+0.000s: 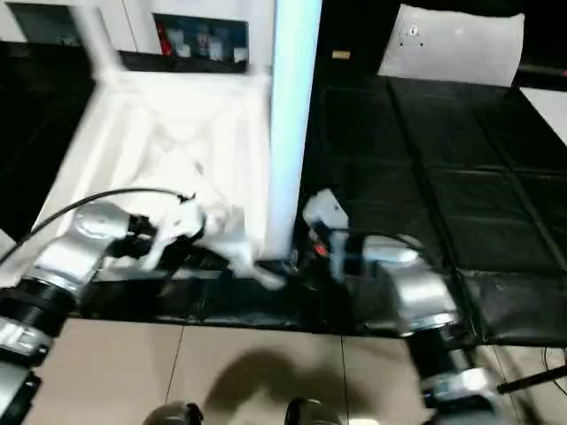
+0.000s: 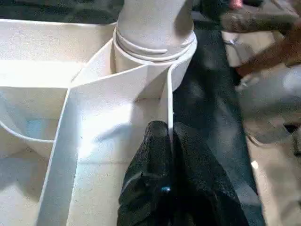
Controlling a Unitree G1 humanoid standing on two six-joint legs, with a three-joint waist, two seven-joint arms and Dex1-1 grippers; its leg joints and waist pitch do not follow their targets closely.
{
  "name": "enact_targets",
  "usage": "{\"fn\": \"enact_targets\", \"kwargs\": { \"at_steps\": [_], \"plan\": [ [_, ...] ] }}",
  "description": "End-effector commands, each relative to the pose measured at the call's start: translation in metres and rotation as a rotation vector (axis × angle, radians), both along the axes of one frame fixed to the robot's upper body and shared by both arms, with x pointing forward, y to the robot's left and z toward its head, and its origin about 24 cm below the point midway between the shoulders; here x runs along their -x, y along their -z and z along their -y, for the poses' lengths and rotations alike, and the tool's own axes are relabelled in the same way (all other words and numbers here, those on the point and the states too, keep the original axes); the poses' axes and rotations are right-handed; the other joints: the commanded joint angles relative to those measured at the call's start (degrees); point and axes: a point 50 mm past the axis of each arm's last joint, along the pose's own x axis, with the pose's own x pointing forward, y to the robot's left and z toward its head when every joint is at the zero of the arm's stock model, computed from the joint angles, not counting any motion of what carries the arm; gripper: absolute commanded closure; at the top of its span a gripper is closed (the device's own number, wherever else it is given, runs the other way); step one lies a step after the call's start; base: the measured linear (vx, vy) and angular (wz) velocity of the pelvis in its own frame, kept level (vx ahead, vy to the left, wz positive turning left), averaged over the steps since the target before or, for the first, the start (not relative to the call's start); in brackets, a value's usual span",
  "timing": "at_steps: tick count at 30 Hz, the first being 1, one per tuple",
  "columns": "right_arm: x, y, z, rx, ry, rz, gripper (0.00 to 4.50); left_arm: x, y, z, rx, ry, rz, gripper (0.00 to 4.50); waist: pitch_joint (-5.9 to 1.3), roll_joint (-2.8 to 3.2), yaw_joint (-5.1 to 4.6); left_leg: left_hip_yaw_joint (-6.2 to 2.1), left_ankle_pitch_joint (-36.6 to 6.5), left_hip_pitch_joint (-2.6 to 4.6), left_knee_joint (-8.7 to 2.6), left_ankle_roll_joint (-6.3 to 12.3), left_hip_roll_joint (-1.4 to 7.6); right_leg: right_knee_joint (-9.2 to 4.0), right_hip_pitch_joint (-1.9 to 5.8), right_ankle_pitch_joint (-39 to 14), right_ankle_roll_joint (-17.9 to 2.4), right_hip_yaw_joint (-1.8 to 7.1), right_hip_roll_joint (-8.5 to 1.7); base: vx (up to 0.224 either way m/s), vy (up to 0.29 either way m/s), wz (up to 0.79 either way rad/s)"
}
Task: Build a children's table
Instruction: Rotate leg to tighten
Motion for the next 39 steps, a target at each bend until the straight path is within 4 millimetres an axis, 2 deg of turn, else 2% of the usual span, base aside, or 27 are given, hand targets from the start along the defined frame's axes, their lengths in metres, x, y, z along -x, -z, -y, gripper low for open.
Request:
{"fn": "enact_targets", "kwargs": {
  "at_steps": [1, 4, 5, 7, 11, 13, 15, 17, 18, 22, 26, 27, 29, 32, 33, 34, 35, 36, 37, 38, 39],
  "plan": [
    [0.000, -0.003, 0.001, 0.010, -0.100, -0.021, 0.68, 0.004, 0.001, 0.003, -0.050, 0.131, -0.036, 4.50, -4.02, 0.01, 0.02, 0.16, -4.8, 0.31, -3.59, 6.71, 2.16, -2.99, 4.35, -6.6, -15.7, 2.87, -3.75, 0.000, 0.000, 0.00],
    [0.001, -0.004, 0.001, 0.007, -0.146, -0.044, 0.88, 0.005, 0.001, 0.001, -0.066, 0.164, -0.052, 4.50, -3.99, -0.19, 0.15, 0.15, -6.0, 0.27, -3.59, 5.74, 2.30, -3.15, 4.30, -9.2, -14.8, 2.95, -3.85, 0.000, 0.000, 0.00],
    [0.000, -0.005, 0.001, 0.007, -0.164, -0.051, 1.10, 0.005, 0.001, 0.001, -0.074, 0.179, -0.057, 4.50, -3.98, -0.16, 0.26, 0.12, -6.3, 0.24, -3.58, 5.40, 2.26, -3.23, 4.30, -10.4, -14.4, 2.97, -3.90, 0.000, 0.000, 0.00],
    [0.000, -0.006, 0.001, 0.008, -0.189, -0.060, 1.20, 0.006, 0.002, 0.001, -0.088, 0.199, -0.064, 4.50, -4.08, -0.09, 0.40, 0.10, -5.8, 0.25, -3.57, 4.87, 2.28, -3.18, 4.25, -10.6, -14.1, 2.97, -3.92, 0.000, 0.000, 0.00],
    [0.000, -0.006, 0.001, 0.006, -0.219, -0.066, 1.59, 0.006, 0.002, 0.000, -0.097, 0.214, -0.063, 4.50, -4.27, -0.23, 0.64, 0.13, -4.0, 0.29, -3.43, 5.27, 2.26, -2.74, 4.22, -7.7, -14.7, 2.90, -3.74, 0.000, 0.000, 0.00],
    [-0.001, -0.006, 0.000, 0.005, -0.233, -0.068, 1.71, 0.006, 0.003, 0.000, -0.101, 0.218, -0.063, 4.50, -4.31, -0.23, 0.93, 0.22, -3.0, 0.29, -3.29, 6.06, 2.24, -2.51, 4.17, -5.5, -15.4, 2.90, -3.68, 0.000, 0.000, 0.00],
    [-0.001, -0.006, -0.002, -0.001, -0.245, -0.072, 2.03, 0.005, 0.003, -0.001, -0.104, 0.222, -0.061, 4.50, -4.33, -0.27, 1.13, 0.24, -3.0, 0.29, -3.26, 6.29, 2.19, -2.47, 4.18, -5.4, -15.6, 2.86, -3.68, 0.000, 0.000, 0.00],
    [-0.001, -0.006, -0.003, -0.003, -0.254, -0.074, 2.06, 0.005, 0.003, -0.001, -0.107, 0.224, -0.063, 4.50, -4.23, -0.23, 1.28, 0.26, -3.7, 0.28, -3.28, 6.12, 2.20, -2.60, 4.12, -6.3, -15.5, 2.86, -3.68, 0.000, 0.000, 0.00],
    [-0.001, -0.006, -0.003, -0.003, -0.255, -0.074, 2.23, 0.005, 0.003, -0.001, -0.107, 0.224, -0.063, 4.50, -4.16, -0.20, 1.32, 0.21, -4.0, 0.35, -3.35, 5.81, 2.26, -2.65, 4.07, -7.0, -15.2, 2.85, -3.72, 0.000, 0.000, 0.00],
    [0.000, -0.006, -0.005, -0.007, -0.269, -0.079, 2.41, 0.004, 0.003, -0.002, -0.116, 0.226, -0.061, 4.50, -4.09, -0.21, 1.30, 0.17, -4.5, 0.27, -3.42, 5.08, 2.19, -2.80, 4.18, -8.2, -14.7, 2.88, -3.74, 0.000, 0.000, 0.00],
    [0.004, -0.004, -0.006, -0.021, -0.271, -0.101, 2.46, 0.001, 0.003, -0.001, -0.094, 0.193, -0.059, 4.50, -4.15, -0.11, 1.30, 0.16, -4.0, 0.26, -3.39, 5.05, 2.16, -2.70, 4.23, -7.0, -14.8, 2.84, -3.65, 0.000, 0.000, 0.00],
    [0.006, -0.003, -0.008, -0.034, -0.244, -0.119, 2.46, -0.001, 0.003, 0.002, -0.068, 0.136, -0.044, 4.50, -4.08, 0.19, 1.31, 0.15, -4.3, 0.23, -3.40, 4.92, 2.15, -2.76, 4.21, -7.1, -14.9, 2.85, -3.65, 0.000, 0.000, 0.00],
    [0.008, 0.000, -0.011, -0.048, -0.197, -0.141, 2.46, -0.005, 0.003, 0.006, -0.056, 0.064, -0.017, 4.50, -4.03, 0.01, 1.45, 0.10, -4.3, 0.34, -3.46, 4.69, 2.20, -2.79, 4.22, -7.2, -14.7, 2.87, -3.59, 0.000, 0.000, 0.00],
    [0.009, 0.009, -0.020, -0.045, -0.087, -0.143, 2.46, -0.011, 0.002, 0.013, -0.010, -0.073, 0.009, 4.50, -3.57, -0.01, 1.34, -0.04, -7.9, 0.38, -3.86, 3.03, 2.15, -3.77, 4.01, -14.6, -12.8, 2.90, -3.88, 0.000, 0.000, 0.00],
    [0.009, 0.012, -0.023, -0.044, -0.044, -0.144, 2.46, -0.012, 0.001, 0.017, 0.020, -0.113, 0.009, 4.50, -3.37, -0.14, 1.12, -0.20, -8.9, 0.10, -4.04, 2.01, 1.97, -4.17, 4.17, -18.9, -11.0, 2.89, -3.99, 0.000, 0.000, 0.00],
    [0.008, 0.016, -0.027, -0.039, 0.012, -0.146, 2.46, -0.012, 0.000, 0.022, 0.049, -0.150, 0.002, 4.50, -3.32, -0.11, 1.07, -0.31, -9.6, 0.38, -4.12, 1.45, 1.97, -4.62, 3.89, -22.6, -9.4, 2.91, -4.07, 0.000, 0.000, 0.00],
    [0.008, 0.021, -0.033, -0.036, 0.077, -0.147, 2.46, -0.012, 0.000, 0.027, 0.076, -0.198, 0.005, 4.50, -3.23, -0.17, 0.90, -0.34, -9.8, 0.24, -4.22, 1.12, 1.97, -4.64, 3.94, -23.6, -8.9, 2.93, -4.02, 0.000, 0.000, 0.00],
    [0.008, 0.025, -0.040, -0.033, 0.128, -0.148, 2.47, -0.012, 0.000, 0.034, 0.099, -0.248, 0.002, 4.50, -2.85, -0.26, 0.49, -0.58, -10.8, -0.17, -4.56, 0.48, 1.89, -4.88, 3.98, -26.6, -7.7, 2.76, -3.98, 0.000, 0.000, 0.00],
    [0.008, 0.027, -0.044, -0.031, 0.158, -0.148, 2.48, -0.012, 0.000, 0.038, 0.111, -0.282, 0.001, 4.50, -2.65, -0.33, -0.13, -0.70, -12.5, 0.08, -4.65, 0.05, 1.73, -5.42, 3.63, -30.6, -6.3, 2.66, -3.96, 0.000, 0.000, 0.00],
    [0.008, 0.029, -0.049, -0.032, 0.190, -0.147, 2.50, -0.013, 0.000, 0.042, 0.125, -0.318, 0.004, 4.50, -2.72, -0.36, -0.44, -0.76, -13.0, 0.26, -4.62, -0.09, 1.70, -5.64, 3.64, -32.3, -5.7, 2.66, -4.05, 0.000, 0.000, 0.00],
    [0.007, 0.031, -0.058, -0.034, 0.255, -0.148, 2.50, -0.014, 0.000, 0.050, 0.151, -0.385, 0.007, 4.50, -2.52, -0.51, -1.01, -0.81, -13.6, 0.11, -4.60, 0.02, 1.54, -6.02, 3.53, -35.1, -4.4, 2.60, -3.96, 0.000, 0.000, 0.00]
  ]
}}
